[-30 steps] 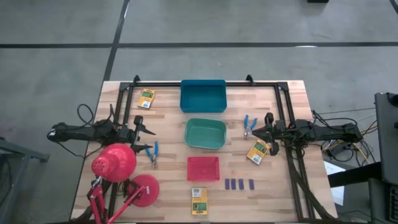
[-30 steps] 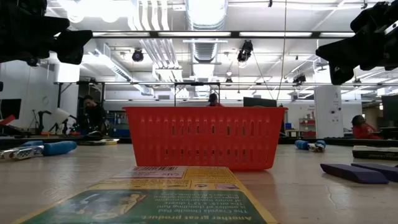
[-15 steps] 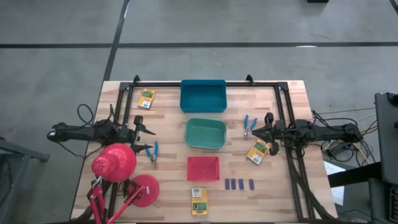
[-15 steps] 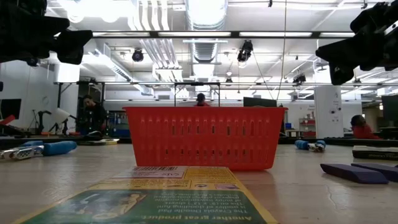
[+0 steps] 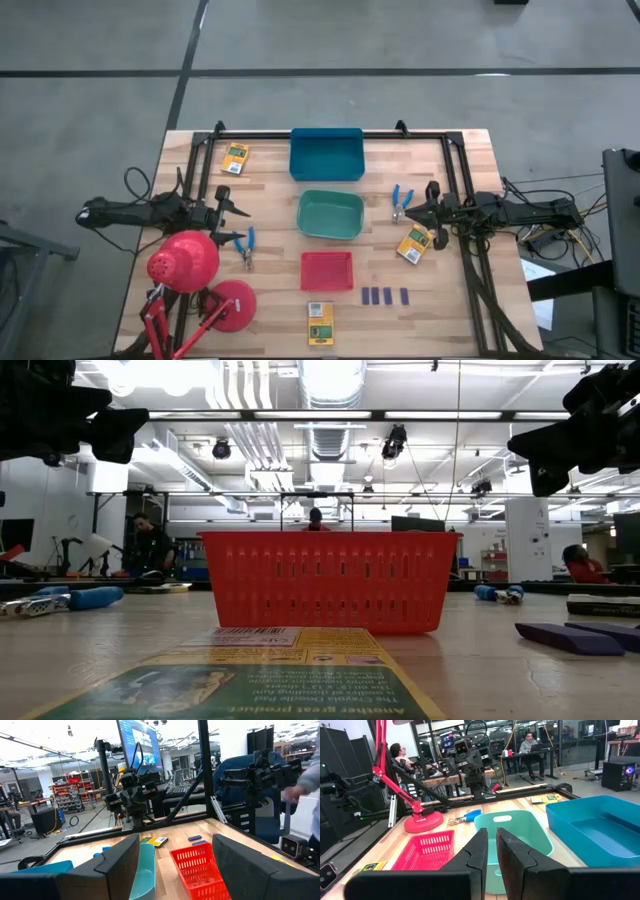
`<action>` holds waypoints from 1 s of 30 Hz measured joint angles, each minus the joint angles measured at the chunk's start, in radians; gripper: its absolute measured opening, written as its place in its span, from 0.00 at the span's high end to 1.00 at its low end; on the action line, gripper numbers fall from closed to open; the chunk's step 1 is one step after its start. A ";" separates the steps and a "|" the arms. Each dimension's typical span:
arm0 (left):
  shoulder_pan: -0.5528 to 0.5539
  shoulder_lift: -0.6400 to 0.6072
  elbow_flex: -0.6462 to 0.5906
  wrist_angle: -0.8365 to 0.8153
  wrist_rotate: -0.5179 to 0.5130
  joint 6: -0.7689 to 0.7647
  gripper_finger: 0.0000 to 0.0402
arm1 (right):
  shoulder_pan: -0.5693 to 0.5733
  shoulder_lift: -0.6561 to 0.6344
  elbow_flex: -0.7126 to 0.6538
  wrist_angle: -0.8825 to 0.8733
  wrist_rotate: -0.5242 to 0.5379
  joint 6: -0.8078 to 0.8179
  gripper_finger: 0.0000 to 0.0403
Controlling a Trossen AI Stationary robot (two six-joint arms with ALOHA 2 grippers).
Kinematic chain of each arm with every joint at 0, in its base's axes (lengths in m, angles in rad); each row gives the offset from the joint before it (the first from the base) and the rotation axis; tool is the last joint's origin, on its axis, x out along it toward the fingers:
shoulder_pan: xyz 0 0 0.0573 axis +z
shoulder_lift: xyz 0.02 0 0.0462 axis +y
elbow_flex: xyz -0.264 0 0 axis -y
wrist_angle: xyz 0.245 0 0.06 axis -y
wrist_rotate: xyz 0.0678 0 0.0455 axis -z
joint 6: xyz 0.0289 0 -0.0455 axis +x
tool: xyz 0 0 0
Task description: Pick & Place School Supplies
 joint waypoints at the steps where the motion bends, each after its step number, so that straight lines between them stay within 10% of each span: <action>1: 0.000 0.000 0.000 0.000 0.000 0.000 0.36 | 0.000 0.000 0.000 0.000 0.000 0.000 0.90; 30: 0.000 0.000 0.000 0.000 0.000 0.000 0.36 | -0.003 0.000 0.000 0.014 0.007 0.167 0.91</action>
